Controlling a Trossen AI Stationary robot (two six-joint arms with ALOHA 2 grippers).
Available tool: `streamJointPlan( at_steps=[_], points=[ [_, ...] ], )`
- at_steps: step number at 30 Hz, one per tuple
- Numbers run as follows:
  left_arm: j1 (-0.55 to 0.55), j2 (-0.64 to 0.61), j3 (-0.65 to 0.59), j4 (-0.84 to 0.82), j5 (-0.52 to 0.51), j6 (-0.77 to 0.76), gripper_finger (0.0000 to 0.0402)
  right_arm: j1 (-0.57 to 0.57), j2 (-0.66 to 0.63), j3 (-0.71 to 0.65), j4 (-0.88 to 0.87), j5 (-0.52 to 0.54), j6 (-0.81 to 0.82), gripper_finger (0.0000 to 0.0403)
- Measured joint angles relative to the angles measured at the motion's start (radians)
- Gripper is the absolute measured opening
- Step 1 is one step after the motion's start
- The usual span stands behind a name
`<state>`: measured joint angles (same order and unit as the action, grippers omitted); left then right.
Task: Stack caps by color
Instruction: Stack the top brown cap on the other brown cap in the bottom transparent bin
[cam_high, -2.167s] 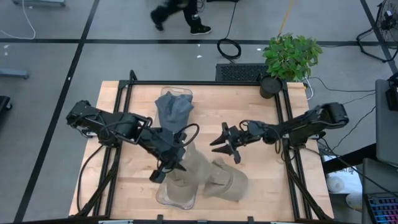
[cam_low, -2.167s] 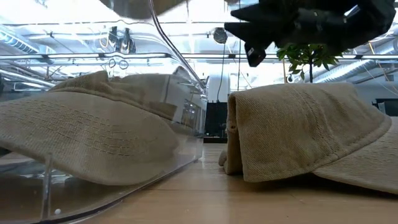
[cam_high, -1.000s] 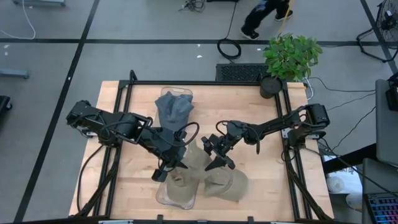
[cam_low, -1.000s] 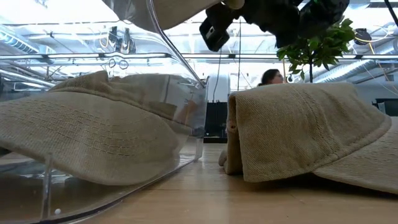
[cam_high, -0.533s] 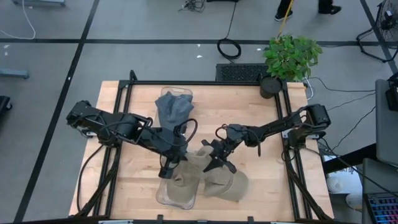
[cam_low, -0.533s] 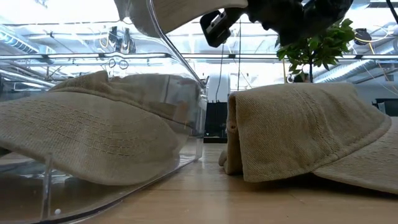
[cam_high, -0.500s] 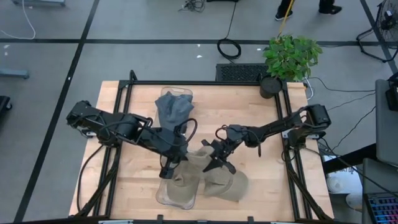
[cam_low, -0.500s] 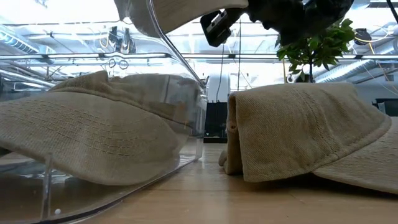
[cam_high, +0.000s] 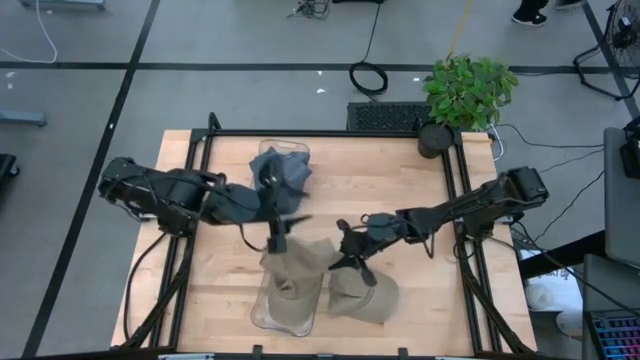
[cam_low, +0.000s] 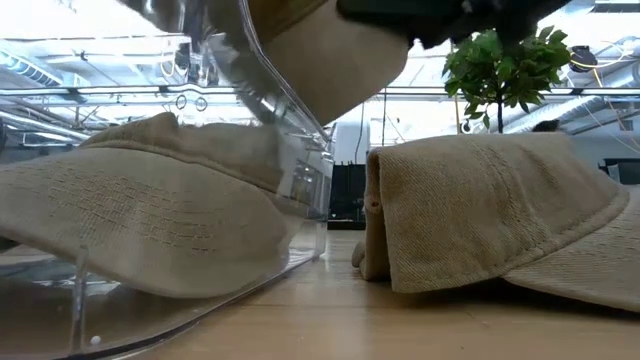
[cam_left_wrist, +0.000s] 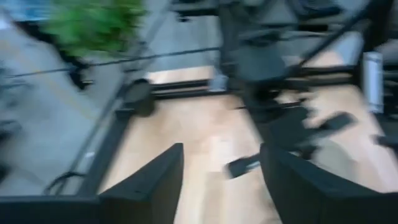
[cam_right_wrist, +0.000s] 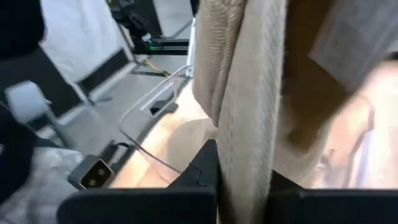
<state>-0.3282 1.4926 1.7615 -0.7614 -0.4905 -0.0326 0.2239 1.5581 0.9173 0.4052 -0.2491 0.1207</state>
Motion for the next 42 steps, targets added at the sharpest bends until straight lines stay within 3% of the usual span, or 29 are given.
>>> streamJointPlan(
  at_steps=[5,11,15,20,23,27,33,42],
  points=[
    [0.025,-0.063,0.0,-0.089,-0.061,-0.028,0.0244,0.064,-0.103,0.0,-0.076,0.177,-0.1,0.0001],
    [0.037,-0.118,0.0,-0.238,-0.06,-0.087,0.0233,0.15,-0.24,-0.027,-0.168,0.405,-0.184,0.0001],
    [0.025,-0.163,-0.054,-0.228,-0.061,-0.081,0.0219,0.18,-0.335,-0.155,-0.011,0.38,-0.173,0.0],
    [0.035,-0.278,-0.229,-0.14,-0.088,-0.07,0.0201,0.19,-0.447,-0.325,0.207,0.497,-0.116,0.0],
    [0.058,-0.38,-0.341,-0.07,-0.101,-0.092,0.019,0.19,-0.464,-0.369,0.321,0.488,-0.075,0.0],
    [0.082,-0.51,-0.461,0.032,-0.107,-0.113,0.0179,0.191,-0.399,-0.373,0.394,0.433,-0.015,0.0],
    [0.104,-0.636,-0.547,0.175,-0.117,-0.128,0.0175,0.203,-0.177,-0.354,0.585,0.401,0.08,0.0],
    [0.107,-0.655,-0.548,0.3,-0.116,-0.122,0.0175,0.277,0.146,-0.083,0.586,0.402,0.073,0.0]
  ],
)
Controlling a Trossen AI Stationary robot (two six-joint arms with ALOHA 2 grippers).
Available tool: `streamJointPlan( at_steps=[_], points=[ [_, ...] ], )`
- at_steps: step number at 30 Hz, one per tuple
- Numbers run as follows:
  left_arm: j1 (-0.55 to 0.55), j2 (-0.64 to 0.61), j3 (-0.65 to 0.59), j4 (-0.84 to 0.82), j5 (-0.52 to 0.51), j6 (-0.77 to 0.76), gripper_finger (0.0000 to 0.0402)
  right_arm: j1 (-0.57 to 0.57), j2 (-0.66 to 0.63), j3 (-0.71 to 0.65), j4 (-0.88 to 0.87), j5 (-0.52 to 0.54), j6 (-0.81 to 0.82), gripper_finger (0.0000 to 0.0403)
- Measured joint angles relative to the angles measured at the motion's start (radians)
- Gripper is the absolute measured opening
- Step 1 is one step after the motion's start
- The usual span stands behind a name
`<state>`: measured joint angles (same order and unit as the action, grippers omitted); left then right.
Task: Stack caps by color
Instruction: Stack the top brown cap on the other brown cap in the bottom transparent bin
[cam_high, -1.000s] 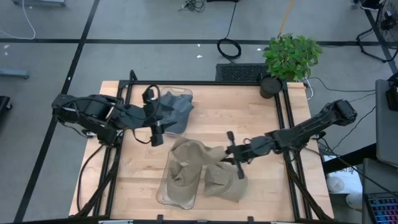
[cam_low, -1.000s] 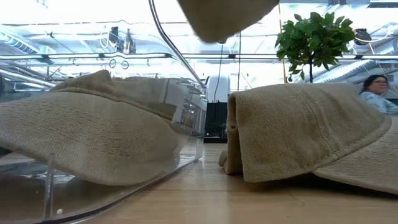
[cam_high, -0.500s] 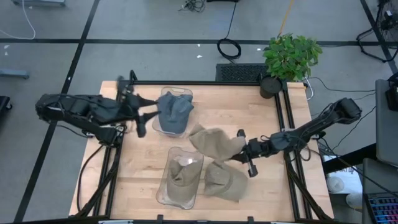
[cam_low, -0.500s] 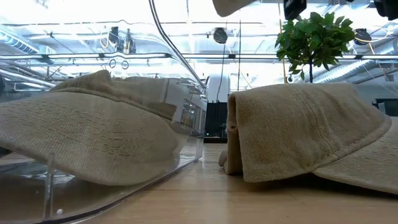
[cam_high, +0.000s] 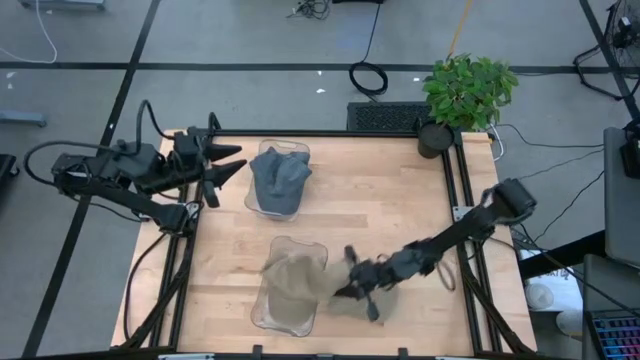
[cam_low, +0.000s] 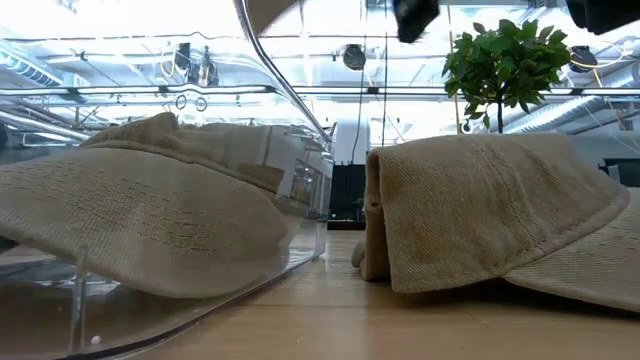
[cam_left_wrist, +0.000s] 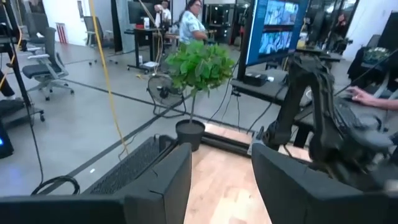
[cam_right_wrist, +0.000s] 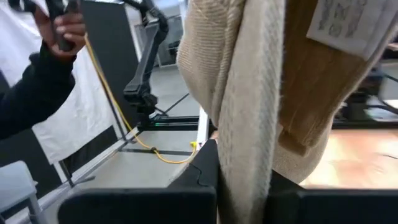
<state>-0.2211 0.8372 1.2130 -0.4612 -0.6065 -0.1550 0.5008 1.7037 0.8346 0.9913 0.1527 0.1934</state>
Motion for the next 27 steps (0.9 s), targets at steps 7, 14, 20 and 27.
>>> streamJointPlan(
  at_steps=[7,14,20,27],
  points=[
    [0.0,0.001,0.0,0.003,0.001,0.002,0.0175,0.039,0.264,0.254,-0.001,0.001,-0.026,0.0],
    [0.0,0.001,0.0,0.002,0.001,0.002,0.0175,0.04,0.441,0.375,0.001,0.118,-0.058,0.0],
    [0.0,0.001,0.0,0.001,0.001,0.002,0.0175,0.043,0.513,0.415,0.052,0.16,-0.074,0.0],
    [0.0,0.001,0.0,0.001,0.001,0.002,0.0175,0.076,0.515,0.444,0.056,0.157,-0.12,0.0]
  ],
)
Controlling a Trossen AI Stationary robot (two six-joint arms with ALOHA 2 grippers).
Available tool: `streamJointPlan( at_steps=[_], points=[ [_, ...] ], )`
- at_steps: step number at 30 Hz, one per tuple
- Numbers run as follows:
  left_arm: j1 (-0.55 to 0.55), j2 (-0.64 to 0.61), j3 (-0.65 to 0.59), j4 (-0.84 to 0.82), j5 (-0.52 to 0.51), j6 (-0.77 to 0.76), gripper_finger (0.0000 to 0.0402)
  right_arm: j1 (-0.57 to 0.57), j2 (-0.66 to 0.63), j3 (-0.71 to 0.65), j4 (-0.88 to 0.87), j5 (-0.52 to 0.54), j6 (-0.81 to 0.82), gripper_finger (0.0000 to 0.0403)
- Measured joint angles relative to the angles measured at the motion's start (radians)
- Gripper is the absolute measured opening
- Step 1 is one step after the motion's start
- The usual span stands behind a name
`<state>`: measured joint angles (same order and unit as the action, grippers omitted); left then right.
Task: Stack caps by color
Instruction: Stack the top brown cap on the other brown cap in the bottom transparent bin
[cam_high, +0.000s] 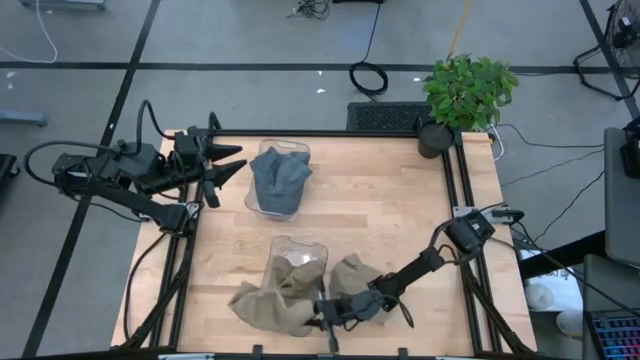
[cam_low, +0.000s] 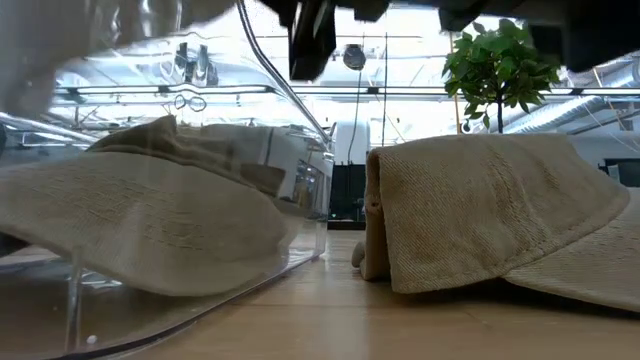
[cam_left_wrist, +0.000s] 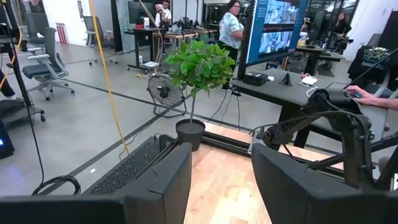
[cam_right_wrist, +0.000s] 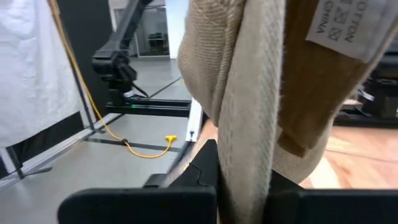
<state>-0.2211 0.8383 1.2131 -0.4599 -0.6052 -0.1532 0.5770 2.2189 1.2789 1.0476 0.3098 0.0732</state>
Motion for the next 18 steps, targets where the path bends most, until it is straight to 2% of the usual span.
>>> streamJointPlan(
  at_steps=[10,18],
  points=[
    [0.0,0.0,0.0,0.0,0.0,0.0,0.0175,-0.003,-0.002,0.005,-0.112,-0.001,-0.007,0.0],
    [0.0,0.0,0.0,0.0,0.0,0.0,0.0175,-0.014,-0.003,0.005,-0.121,0.003,-0.01,0.001]
  ],
)
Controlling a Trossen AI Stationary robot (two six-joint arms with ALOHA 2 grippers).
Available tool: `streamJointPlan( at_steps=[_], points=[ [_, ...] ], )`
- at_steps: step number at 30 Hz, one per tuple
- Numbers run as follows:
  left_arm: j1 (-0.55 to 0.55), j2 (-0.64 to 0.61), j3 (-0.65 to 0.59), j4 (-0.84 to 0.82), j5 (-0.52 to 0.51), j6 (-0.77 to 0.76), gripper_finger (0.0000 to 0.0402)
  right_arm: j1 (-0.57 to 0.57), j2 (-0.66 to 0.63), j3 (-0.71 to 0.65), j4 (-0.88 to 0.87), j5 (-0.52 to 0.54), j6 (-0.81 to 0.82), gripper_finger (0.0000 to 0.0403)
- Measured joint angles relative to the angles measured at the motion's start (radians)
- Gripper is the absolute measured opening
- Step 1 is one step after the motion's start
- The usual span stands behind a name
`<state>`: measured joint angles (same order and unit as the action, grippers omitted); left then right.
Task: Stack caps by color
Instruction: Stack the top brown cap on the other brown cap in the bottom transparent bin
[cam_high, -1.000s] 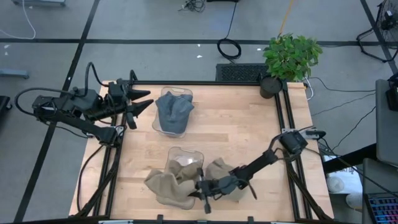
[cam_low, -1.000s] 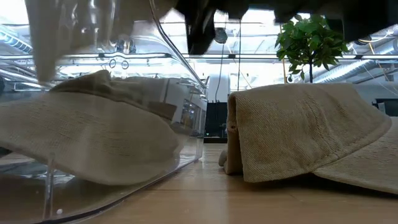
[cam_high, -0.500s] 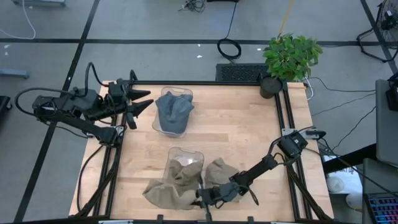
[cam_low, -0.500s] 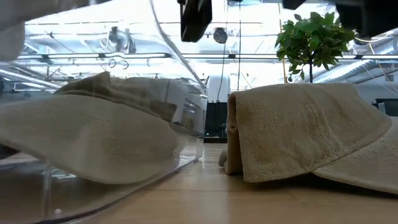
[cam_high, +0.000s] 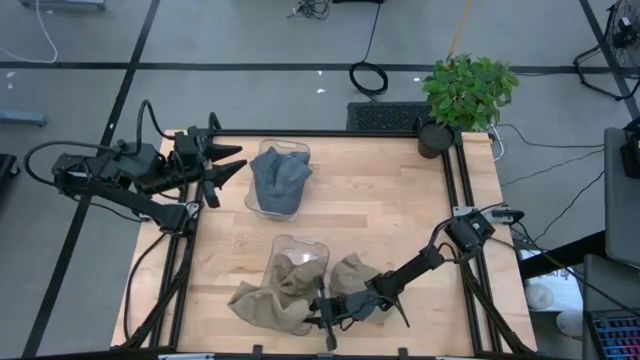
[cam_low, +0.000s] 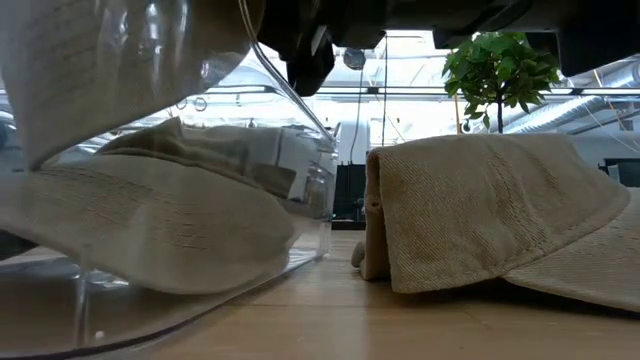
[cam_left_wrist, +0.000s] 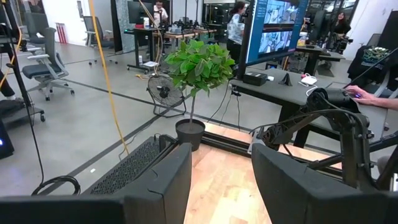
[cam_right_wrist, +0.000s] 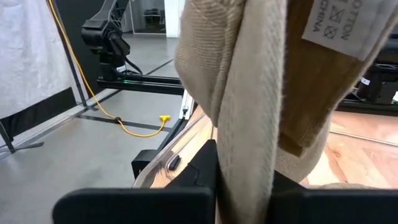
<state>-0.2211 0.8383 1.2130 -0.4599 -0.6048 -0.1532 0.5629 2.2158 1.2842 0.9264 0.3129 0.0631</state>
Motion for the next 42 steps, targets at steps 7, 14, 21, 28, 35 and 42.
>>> streamJointPlan(
  at_steps=[7,14,21,28,35,42],
  points=[
    [0.0,0.0,0.0,0.0,0.0,0.0,0.0175,0.007,-0.009,-0.003,-0.033,0.057,-0.046,0.0065],
    [-0.001,0.0,0.0,0.0,0.0,0.0,0.0175,0.044,-0.113,-0.002,-0.215,0.242,-0.132,0.0179],
    [-0.001,0.0,0.0,0.0,0.0,0.0,0.0175,0.054,-0.228,-0.002,-0.438,0.291,-0.102,0.0252],
    [0.0,0.0,0.0,0.0,0.0,0.0,0.0175,0.062,-0.319,-0.002,-0.635,0.444,-0.127,0.0252],
    [0.0,0.0,0.0,0.0,0.0,0.0,0.0175,0.088,-0.357,-0.002,-0.679,0.449,-0.084,0.0241],
    [0.0,0.0,0.0,0.0,0.0,0.0,0.0175,0.086,-0.357,-0.002,-0.686,0.45,0.001,0.0232]
  ],
)
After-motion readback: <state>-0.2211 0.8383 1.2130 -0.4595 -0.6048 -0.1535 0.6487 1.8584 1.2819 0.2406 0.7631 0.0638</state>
